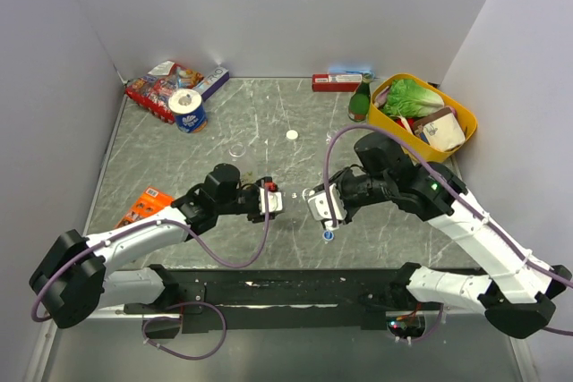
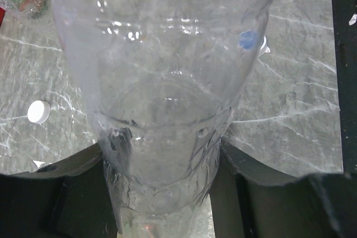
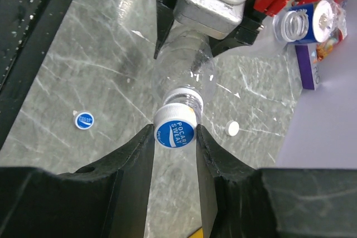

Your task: Screw on the bottle caps

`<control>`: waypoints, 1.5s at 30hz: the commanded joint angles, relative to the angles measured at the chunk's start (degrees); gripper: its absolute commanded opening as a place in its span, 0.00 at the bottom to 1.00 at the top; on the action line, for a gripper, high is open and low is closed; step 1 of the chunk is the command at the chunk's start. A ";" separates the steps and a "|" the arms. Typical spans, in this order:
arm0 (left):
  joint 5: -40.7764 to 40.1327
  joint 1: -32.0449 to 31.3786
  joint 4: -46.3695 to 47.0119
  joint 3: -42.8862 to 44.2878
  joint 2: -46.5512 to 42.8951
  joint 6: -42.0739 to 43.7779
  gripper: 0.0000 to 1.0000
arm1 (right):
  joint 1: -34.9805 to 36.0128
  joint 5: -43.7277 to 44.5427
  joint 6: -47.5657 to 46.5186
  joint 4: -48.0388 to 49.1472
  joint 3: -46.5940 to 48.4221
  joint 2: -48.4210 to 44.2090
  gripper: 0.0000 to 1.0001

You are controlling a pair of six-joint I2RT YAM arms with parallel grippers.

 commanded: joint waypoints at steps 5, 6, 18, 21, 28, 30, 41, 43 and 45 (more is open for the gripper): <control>2.74 -0.18 7.03 -1.25 -2.16 -1.41 0.01 | 0.78 2.07 1.01 4.25 0.37 1.78 0.22; 2.82 -0.18 7.57 -1.60 -2.24 -1.76 0.01 | 0.78 1.55 1.01 4.25 0.46 1.95 0.22; -0.60 -0.18 26.36 -10.21 -3.83 -11.08 0.01 | 0.96 -0.65 9.17 -8.83 12.93 13.55 0.23; -2.53 -0.09 31.12 -11.27 -2.16 -14.59 0.01 | 1.13 -0.83 12.16 -13.93 17.58 17.68 0.23; -5.70 -0.44 38.67 -11.80 2.76 -19.95 0.01 | 2.01 1.19 20.41 -21.94 27.52 26.20 0.23; -7.72 -0.97 40.70 -11.45 3.99 -21.27 0.01 | 2.54 2.60 22.26 -24.22 29.98 27.87 0.22; -14.75 -1.58 47.91 -11.01 5.75 -33.93 0.01 | 2.45 6.20 43.62 -20.54 30.96 32.37 0.17; -15.28 -1.85 48.96 -11.10 5.66 -36.83 0.01 | 1.84 5.16 45.03 -19.84 30.69 32.19 0.17; -15.63 -2.02 49.49 -11.45 5.14 -37.18 0.01 | 0.87 4.45 45.48 -19.92 31.30 32.19 0.17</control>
